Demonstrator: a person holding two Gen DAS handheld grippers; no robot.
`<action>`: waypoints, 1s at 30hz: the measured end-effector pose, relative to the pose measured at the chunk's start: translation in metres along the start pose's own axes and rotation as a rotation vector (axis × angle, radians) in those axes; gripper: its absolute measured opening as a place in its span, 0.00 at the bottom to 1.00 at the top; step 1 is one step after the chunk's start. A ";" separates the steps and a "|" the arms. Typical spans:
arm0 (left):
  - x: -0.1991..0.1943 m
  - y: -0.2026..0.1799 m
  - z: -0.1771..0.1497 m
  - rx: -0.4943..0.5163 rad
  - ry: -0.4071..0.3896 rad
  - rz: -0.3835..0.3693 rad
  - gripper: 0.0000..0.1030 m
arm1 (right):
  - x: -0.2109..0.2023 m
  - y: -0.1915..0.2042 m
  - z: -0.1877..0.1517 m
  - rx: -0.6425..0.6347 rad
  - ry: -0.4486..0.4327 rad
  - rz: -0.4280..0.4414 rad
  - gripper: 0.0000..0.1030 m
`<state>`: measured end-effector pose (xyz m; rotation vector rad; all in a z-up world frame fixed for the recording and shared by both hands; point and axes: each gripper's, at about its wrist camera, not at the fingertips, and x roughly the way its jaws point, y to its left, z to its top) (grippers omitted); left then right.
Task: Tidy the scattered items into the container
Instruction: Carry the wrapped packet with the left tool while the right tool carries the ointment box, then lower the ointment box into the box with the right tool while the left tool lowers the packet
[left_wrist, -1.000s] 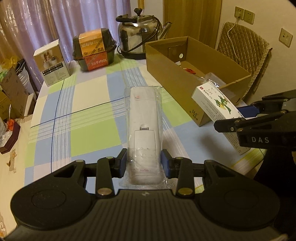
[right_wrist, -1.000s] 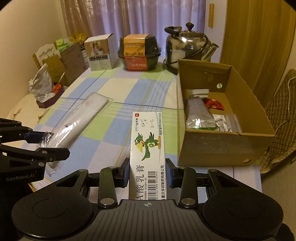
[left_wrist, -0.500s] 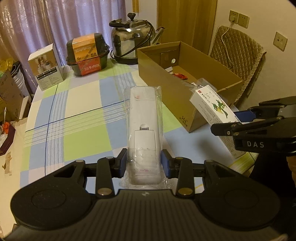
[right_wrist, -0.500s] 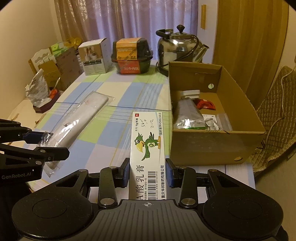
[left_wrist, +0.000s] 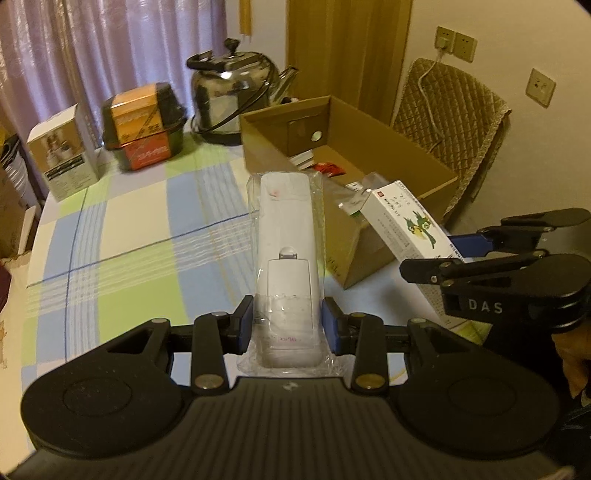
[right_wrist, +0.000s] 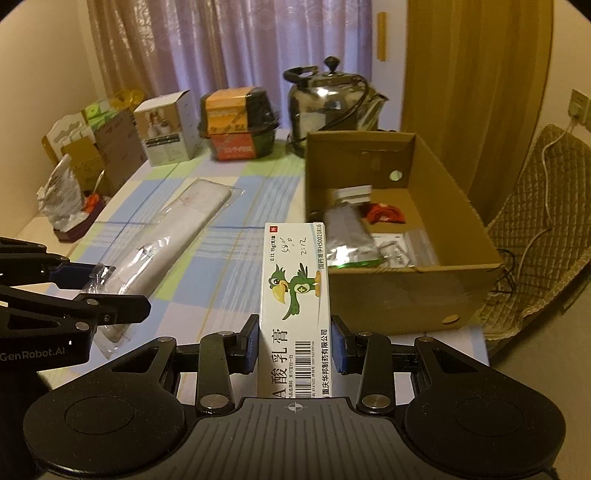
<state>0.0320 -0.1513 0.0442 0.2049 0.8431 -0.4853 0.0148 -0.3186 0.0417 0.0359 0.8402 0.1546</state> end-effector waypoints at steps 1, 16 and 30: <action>0.001 -0.003 0.004 0.001 -0.003 -0.007 0.32 | -0.001 -0.004 0.001 0.007 -0.004 -0.003 0.40; 0.039 -0.044 0.069 0.000 -0.032 -0.085 0.32 | 0.003 -0.076 0.038 0.049 -0.070 -0.070 0.40; 0.100 -0.062 0.125 -0.064 -0.006 -0.120 0.32 | 0.041 -0.126 0.076 0.064 -0.070 -0.090 0.40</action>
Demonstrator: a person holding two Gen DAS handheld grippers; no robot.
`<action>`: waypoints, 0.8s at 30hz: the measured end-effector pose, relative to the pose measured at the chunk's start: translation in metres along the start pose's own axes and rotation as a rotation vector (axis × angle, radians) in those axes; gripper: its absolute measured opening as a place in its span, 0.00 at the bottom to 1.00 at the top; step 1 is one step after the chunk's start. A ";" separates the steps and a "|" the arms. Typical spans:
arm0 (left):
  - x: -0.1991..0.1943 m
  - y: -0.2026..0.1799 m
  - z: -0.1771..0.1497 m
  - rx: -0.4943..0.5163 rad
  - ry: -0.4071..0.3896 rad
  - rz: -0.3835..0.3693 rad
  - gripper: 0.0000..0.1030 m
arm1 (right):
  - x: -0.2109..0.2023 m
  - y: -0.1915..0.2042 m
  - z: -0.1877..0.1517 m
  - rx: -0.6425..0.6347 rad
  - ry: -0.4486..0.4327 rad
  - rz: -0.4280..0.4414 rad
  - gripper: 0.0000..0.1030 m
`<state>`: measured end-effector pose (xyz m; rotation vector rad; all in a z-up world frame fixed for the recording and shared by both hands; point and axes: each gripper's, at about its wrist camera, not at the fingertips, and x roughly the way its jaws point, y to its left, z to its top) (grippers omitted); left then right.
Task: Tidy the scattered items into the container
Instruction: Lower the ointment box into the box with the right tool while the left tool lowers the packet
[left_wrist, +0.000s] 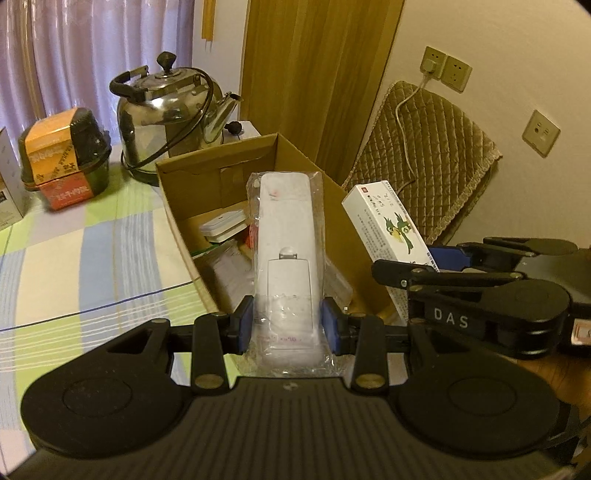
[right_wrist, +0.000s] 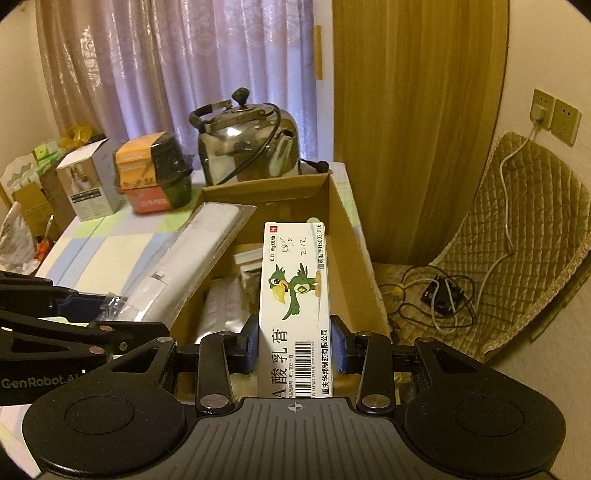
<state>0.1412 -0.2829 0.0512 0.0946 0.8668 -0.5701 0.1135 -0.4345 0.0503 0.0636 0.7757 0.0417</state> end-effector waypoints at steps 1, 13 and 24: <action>0.004 0.000 0.002 -0.005 0.003 -0.002 0.32 | 0.003 -0.003 0.001 0.003 0.001 0.000 0.40; 0.044 0.002 0.019 -0.015 0.035 -0.011 0.32 | 0.030 -0.021 0.007 0.021 0.021 -0.008 0.40; 0.059 0.003 0.024 -0.011 0.050 -0.014 0.32 | 0.040 -0.027 0.005 0.033 0.034 -0.010 0.40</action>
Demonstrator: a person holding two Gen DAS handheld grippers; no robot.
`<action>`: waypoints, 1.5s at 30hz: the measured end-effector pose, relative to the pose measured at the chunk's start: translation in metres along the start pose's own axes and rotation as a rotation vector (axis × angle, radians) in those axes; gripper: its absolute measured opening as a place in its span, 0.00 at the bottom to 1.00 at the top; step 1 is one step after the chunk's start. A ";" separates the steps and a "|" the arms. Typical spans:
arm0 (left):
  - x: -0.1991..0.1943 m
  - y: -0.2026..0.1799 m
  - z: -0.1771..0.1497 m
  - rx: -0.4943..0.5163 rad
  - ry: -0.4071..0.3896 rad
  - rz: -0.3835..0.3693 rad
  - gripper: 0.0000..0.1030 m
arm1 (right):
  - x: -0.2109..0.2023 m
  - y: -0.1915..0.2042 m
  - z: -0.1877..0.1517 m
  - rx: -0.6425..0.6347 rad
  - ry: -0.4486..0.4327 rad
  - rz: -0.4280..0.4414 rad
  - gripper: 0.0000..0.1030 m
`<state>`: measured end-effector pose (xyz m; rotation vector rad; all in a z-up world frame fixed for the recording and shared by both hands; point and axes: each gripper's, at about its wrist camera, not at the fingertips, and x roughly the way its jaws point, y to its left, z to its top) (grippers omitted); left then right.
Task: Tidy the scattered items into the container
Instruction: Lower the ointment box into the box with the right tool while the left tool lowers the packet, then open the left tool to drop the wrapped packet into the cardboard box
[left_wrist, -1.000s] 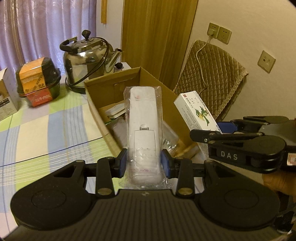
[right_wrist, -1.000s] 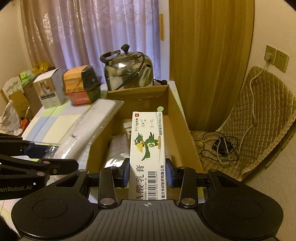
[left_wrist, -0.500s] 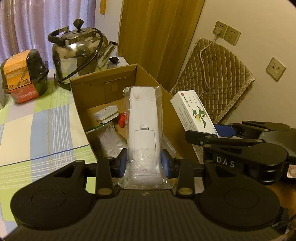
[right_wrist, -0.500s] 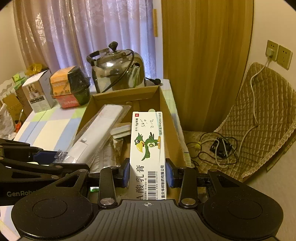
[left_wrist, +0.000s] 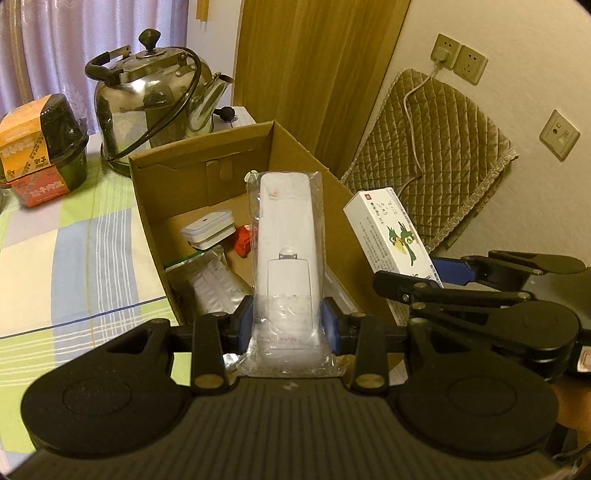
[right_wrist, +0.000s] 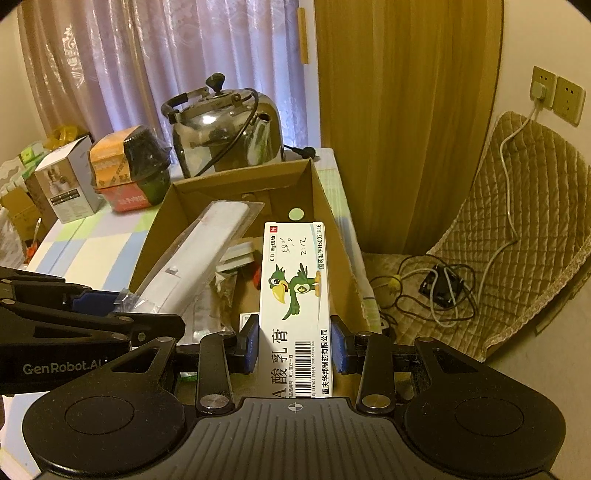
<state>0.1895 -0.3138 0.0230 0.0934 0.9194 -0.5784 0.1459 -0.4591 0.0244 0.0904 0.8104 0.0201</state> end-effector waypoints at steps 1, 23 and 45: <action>0.001 0.000 0.000 0.001 0.002 0.000 0.32 | 0.001 -0.001 0.000 0.000 0.001 -0.001 0.40; 0.012 0.012 -0.005 -0.014 -0.008 0.048 0.64 | 0.008 -0.010 -0.002 0.011 0.020 -0.008 0.22; -0.018 0.026 -0.026 -0.059 -0.028 0.036 0.66 | -0.033 -0.041 -0.011 0.106 -0.056 -0.049 0.23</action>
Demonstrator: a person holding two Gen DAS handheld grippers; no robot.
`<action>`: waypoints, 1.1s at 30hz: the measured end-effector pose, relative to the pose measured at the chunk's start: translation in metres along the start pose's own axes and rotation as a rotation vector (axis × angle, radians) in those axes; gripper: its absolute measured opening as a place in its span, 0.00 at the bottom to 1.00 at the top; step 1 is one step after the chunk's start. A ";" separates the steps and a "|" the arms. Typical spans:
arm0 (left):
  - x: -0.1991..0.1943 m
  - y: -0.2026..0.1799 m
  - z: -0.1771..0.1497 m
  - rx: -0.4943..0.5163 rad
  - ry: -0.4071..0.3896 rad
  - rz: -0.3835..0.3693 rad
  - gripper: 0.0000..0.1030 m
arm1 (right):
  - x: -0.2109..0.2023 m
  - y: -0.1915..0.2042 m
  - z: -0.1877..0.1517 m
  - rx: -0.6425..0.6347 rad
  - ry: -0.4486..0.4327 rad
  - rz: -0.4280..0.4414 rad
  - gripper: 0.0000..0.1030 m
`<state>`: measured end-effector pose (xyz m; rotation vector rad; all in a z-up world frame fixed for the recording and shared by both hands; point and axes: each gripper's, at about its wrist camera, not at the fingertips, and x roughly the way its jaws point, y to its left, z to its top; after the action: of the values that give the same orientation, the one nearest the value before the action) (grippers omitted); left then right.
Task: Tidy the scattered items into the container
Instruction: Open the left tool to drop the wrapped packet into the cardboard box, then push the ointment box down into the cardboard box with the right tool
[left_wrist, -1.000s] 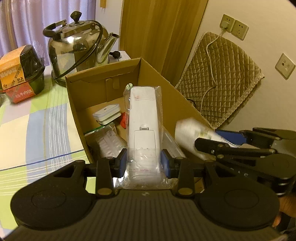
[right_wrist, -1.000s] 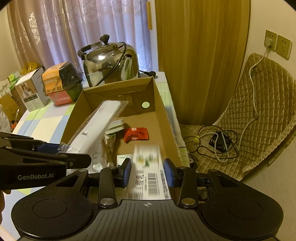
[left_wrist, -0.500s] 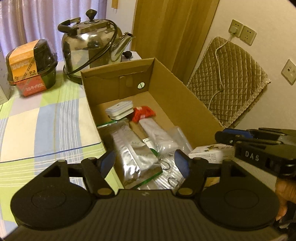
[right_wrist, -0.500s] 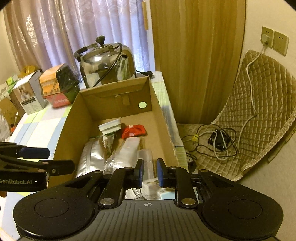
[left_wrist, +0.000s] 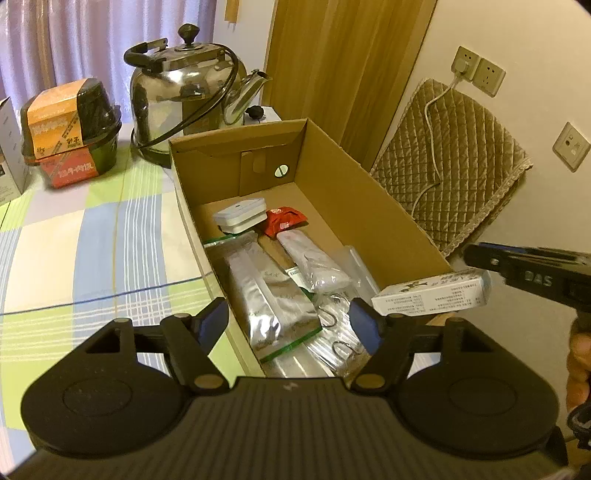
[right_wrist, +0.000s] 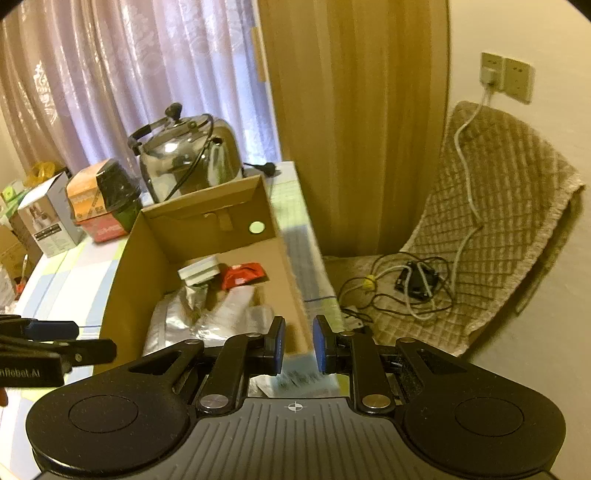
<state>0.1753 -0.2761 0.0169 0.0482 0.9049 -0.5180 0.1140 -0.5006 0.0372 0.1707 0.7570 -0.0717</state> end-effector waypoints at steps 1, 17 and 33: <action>-0.001 0.001 -0.001 -0.002 0.000 -0.001 0.67 | -0.005 -0.002 -0.002 -0.001 -0.003 -0.005 0.23; -0.009 0.015 -0.013 -0.027 0.002 0.006 0.72 | -0.003 0.000 -0.025 -0.029 0.068 -0.046 0.23; -0.007 0.025 -0.015 -0.040 0.010 0.019 0.74 | 0.030 0.019 -0.001 -0.141 0.055 -0.028 0.23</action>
<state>0.1720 -0.2479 0.0082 0.0225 0.9232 -0.4822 0.1375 -0.4813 0.0181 0.0275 0.8169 -0.0403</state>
